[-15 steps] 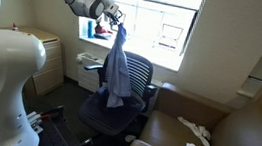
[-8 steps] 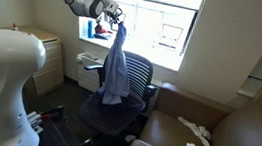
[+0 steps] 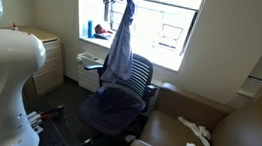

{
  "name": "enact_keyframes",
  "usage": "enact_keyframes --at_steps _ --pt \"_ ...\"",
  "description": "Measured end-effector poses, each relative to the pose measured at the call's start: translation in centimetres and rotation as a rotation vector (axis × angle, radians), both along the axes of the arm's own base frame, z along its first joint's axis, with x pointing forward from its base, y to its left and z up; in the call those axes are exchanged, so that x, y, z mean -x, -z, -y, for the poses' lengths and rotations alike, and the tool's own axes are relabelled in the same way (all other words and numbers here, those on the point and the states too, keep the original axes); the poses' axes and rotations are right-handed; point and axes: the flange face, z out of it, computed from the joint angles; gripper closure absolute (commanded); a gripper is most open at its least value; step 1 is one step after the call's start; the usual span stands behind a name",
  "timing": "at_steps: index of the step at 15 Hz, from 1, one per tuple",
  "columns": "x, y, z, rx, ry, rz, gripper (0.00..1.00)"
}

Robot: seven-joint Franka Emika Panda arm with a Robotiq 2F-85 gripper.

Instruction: Take the grey shirt off the seat and put it on the back of the black chair

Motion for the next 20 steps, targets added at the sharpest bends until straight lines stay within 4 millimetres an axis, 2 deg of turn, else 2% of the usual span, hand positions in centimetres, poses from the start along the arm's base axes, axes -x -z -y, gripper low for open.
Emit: enact_keyframes --at_steps 2,4,5,9,13,16,20 --pt "-0.4 -4.0 -0.3 -0.084 0.070 0.026 0.96" --pt "-1.2 -6.4 -0.2 -0.143 0.114 0.074 0.96" --pt "-1.6 -6.5 -0.1 -0.150 0.123 0.086 0.99" --pt "-2.2 -5.3 -0.5 -0.157 0.131 0.095 0.99" --pt "-3.1 -5.5 -1.7 -0.353 0.187 0.153 0.99" --pt "-4.1 -7.2 -1.8 -0.485 0.255 0.217 0.99" --pt "-4.5 -10.2 -0.8 -0.641 0.368 0.332 0.99"
